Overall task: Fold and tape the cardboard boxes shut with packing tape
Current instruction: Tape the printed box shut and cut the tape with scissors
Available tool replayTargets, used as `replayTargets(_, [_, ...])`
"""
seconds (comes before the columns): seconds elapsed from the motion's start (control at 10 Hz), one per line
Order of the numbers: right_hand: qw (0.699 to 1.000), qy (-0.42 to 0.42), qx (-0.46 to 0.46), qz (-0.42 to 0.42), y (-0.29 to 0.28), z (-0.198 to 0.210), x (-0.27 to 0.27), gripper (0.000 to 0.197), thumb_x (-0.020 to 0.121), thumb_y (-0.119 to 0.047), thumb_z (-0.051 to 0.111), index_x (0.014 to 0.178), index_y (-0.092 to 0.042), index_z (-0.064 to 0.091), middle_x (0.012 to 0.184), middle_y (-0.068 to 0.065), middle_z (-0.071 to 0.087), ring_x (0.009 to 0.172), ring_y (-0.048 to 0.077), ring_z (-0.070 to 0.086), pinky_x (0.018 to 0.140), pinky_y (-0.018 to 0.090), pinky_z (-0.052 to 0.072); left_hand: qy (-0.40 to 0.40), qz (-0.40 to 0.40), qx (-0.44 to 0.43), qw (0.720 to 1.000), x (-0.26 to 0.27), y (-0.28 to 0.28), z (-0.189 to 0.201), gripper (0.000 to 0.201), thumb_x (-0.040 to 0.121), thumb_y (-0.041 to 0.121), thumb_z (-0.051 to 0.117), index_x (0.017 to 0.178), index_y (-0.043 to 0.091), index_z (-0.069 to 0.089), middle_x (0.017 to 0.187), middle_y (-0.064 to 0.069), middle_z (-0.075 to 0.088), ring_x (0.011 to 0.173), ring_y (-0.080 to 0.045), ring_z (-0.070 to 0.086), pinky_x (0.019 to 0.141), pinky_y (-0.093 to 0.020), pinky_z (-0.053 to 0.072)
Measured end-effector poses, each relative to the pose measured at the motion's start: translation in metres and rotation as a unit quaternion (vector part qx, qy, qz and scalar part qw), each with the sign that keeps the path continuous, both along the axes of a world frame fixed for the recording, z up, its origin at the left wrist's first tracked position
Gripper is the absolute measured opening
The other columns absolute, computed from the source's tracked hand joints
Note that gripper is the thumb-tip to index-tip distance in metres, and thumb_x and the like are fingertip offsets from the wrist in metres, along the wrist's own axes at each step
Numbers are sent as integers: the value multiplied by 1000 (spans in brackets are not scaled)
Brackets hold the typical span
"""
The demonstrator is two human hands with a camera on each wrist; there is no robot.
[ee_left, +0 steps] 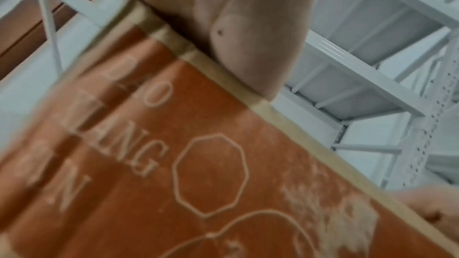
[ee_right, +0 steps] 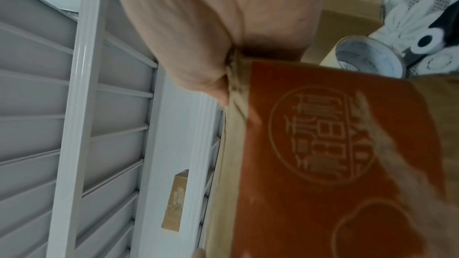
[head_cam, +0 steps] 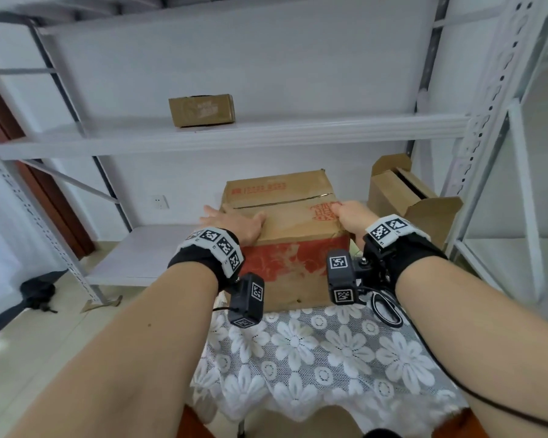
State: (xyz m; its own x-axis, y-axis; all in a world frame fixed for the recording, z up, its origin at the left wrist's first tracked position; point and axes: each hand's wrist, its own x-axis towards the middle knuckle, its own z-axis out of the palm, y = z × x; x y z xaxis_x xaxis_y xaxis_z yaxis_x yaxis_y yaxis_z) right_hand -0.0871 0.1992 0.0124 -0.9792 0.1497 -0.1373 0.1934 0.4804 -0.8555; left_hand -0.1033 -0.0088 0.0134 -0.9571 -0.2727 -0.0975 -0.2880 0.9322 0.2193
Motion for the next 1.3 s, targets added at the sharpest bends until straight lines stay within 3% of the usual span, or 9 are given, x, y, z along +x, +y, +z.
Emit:
replayTargets(0.1, [1000, -6, -5, -13, -1, 3, 9, 41, 102, -20, 36, 133, 5, 48, 136, 23, 49, 127, 36, 45, 106, 39, 37, 47, 2, 121, 991, 4, -15, 4, 69, 95, 56, 36, 135, 0, 49, 137, -22, 52, 113, -36, 56, 94, -36, 44])
replayTargets(0.4, [970, 70, -232, -17, -2, 47, 27, 41, 91, 12, 33, 114, -10, 59, 102, 12, 63, 89, 23, 62, 78, 35, 53, 348, 50, 344, 871, 35, -27, 32, 38, 92, 32, 58, 123, 11, 54, 110, -4, 62, 103, -26, 58, 85, -31, 42])
replayTargets(0.5, [944, 52, -319, -72, -1, 45, 32, 9, 83, -20, 54, 90, -17, 59, 104, 8, 54, 94, 24, 55, 84, 35, 47, 342, -27, 336, 877, 41, -21, 23, 51, 90, 13, 58, 139, 18, 47, 109, 2, 62, 99, -16, 58, 93, -31, 46])
replayTargets(0.6, [899, 41, -429, -83, 25, 11, 3, 77, 58, -69, 69, 128, -42, 54, 141, -7, 44, 135, 26, 37, 99, 55, 37, 322, -53, 343, 881, 44, -17, 9, 49, 86, 1, 57, 130, 21, 57, 105, 1, 69, 96, -20, 64, 88, -34, 54])
replayTargets(0.8, [832, 123, -526, -124, 16, 21, 46, 67, 86, -69, 41, 125, -18, 59, 120, 8, 63, 109, 27, 62, 92, 52, 49, 324, -53, 419, 847, 43, -17, -12, 56, 76, -12, 48, 111, 25, 72, 99, 6, 73, 95, -14, 67, 86, -33, 56])
replayTargets(0.9, [795, 138, -574, -138, 28, 11, 41, 72, 80, -73, 46, 106, -9, 66, 123, 12, 62, 112, 29, 60, 92, 52, 49, 265, -17, 569, 778, 44, -20, -13, 38, 85, -7, 44, 82, 21, 69, 77, 7, 73, 87, -17, 65, 81, -28, 53])
replayTargets(1.0, [792, 109, -590, -110, 29, -2, 42, 66, 66, -74, 64, 76, -9, 65, 111, 16, 68, 107, 33, 64, 90, 61, 46, 176, 41, 758, 627, 48, -23, -15, 39, 98, 48, 39, 95, 14, 60, 95, -3, 68, 99, -22, 60, 91, -34, 49])
replayTargets(1.1, [791, 72, -602, -80, 22, -15, 42, 72, 56, -66, 80, 93, -6, 64, 125, 15, 62, 110, 35, 62, 88, 65, 45, 145, 7, 782, 605, 47, -31, -18, 67, 83, 77, 41, 113, 21, 63, 119, -6, 65, 113, -22, 59, 100, -43, 48])
replayTargets(1.3, [805, -33, -593, 16, 12, -26, 37, 96, 57, -57, 86, 138, -23, 47, 141, 11, 50, 122, 42, 52, 99, 67, 34, 141, -24, 733, 665, 46, -38, -15, 27, 90, 43, 60, 111, 26, 53, 115, 2, 59, 112, -17, 53, 99, -37, 44])
